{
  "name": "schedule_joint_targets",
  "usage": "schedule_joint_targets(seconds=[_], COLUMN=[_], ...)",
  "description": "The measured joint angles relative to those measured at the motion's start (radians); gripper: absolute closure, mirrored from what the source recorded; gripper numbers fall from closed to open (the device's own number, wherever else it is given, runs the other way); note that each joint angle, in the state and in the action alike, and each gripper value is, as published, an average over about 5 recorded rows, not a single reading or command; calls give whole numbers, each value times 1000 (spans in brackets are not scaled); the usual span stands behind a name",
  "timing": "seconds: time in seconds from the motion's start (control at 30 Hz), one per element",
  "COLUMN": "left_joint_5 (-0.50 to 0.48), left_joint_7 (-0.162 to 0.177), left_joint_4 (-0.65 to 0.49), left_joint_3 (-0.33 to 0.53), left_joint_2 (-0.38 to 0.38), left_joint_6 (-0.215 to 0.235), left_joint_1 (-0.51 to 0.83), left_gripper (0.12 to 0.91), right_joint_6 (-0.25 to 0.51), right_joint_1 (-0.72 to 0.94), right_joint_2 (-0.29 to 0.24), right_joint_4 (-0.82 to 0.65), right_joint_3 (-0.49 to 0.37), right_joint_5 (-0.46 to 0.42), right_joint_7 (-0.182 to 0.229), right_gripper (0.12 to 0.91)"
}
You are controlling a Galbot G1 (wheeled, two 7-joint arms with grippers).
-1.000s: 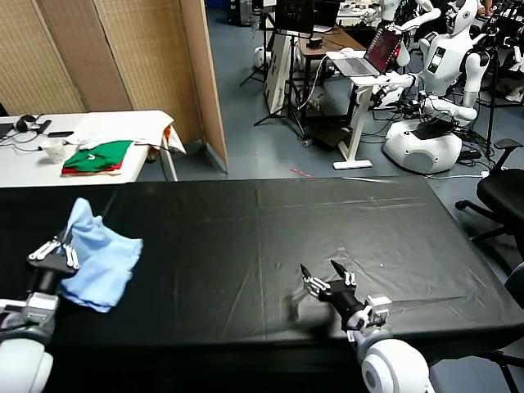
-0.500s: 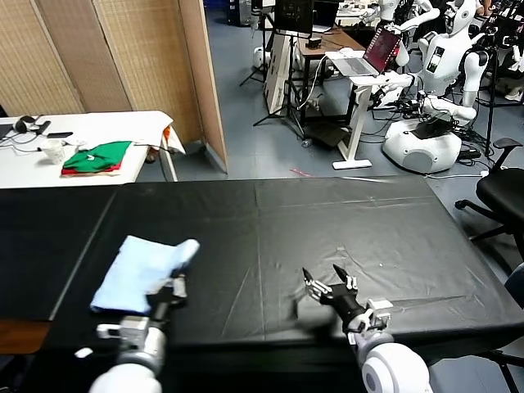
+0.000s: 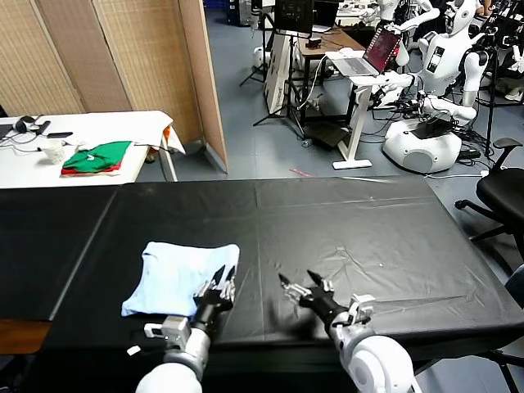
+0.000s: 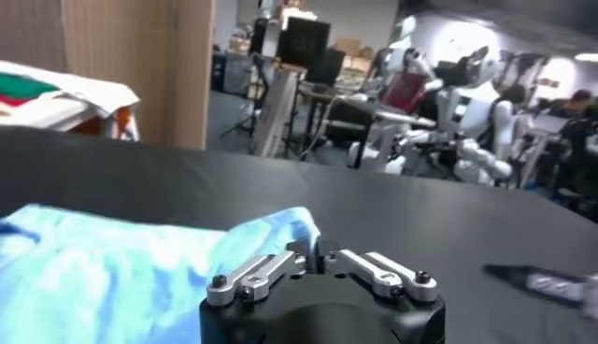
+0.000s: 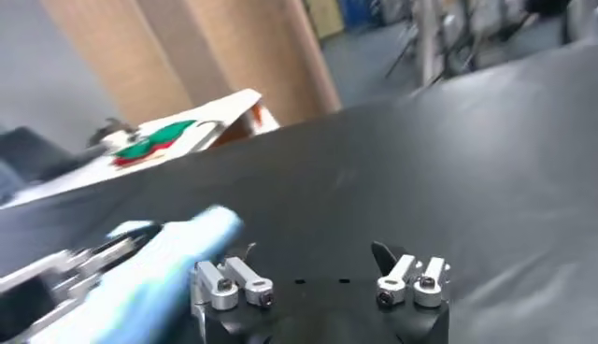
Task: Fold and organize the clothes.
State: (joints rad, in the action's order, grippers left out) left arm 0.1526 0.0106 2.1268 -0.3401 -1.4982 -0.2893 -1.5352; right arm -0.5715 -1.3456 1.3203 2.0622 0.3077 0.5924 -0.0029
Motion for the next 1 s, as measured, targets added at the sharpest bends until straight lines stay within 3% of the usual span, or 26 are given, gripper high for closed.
schedule_joint_targets(seconds=[0.17,0.27,0.57,0.67,0.9,1.0], left_joint_5=[-51,-75,-145,-150,-150,-147], left_joint_7=[-9,-2,29,38,43,48], left_joint_4=[25,40,52,56,63,65], left_joint_3=[-19,-45,-103,-115,-146,-156], left_joint_2=[32,57,80,77,80,77], left_joint_6=[60,80,133,135,143,145], left_joint_1=[-7,-5,-47,-57,-70,-68], left_gripper=[242,144,123,123,123,123], right_joint_6=[-13,-18,-12,-7,5,7], right_joint_1=[44,75,155,166,158,149], right_joint_2=[9,25,67,71,69,62], right_joint_4=[-32,-59,-162,-188,-199,-194], right_joint_3=[-64,-113,-234,-246,-237,-220], right_joint_5=[14,6,-15,-17,-37,-38], right_joint_7=[9,11,2,-2,-4,-9], right_gripper=[118,118,145,258,693,838])
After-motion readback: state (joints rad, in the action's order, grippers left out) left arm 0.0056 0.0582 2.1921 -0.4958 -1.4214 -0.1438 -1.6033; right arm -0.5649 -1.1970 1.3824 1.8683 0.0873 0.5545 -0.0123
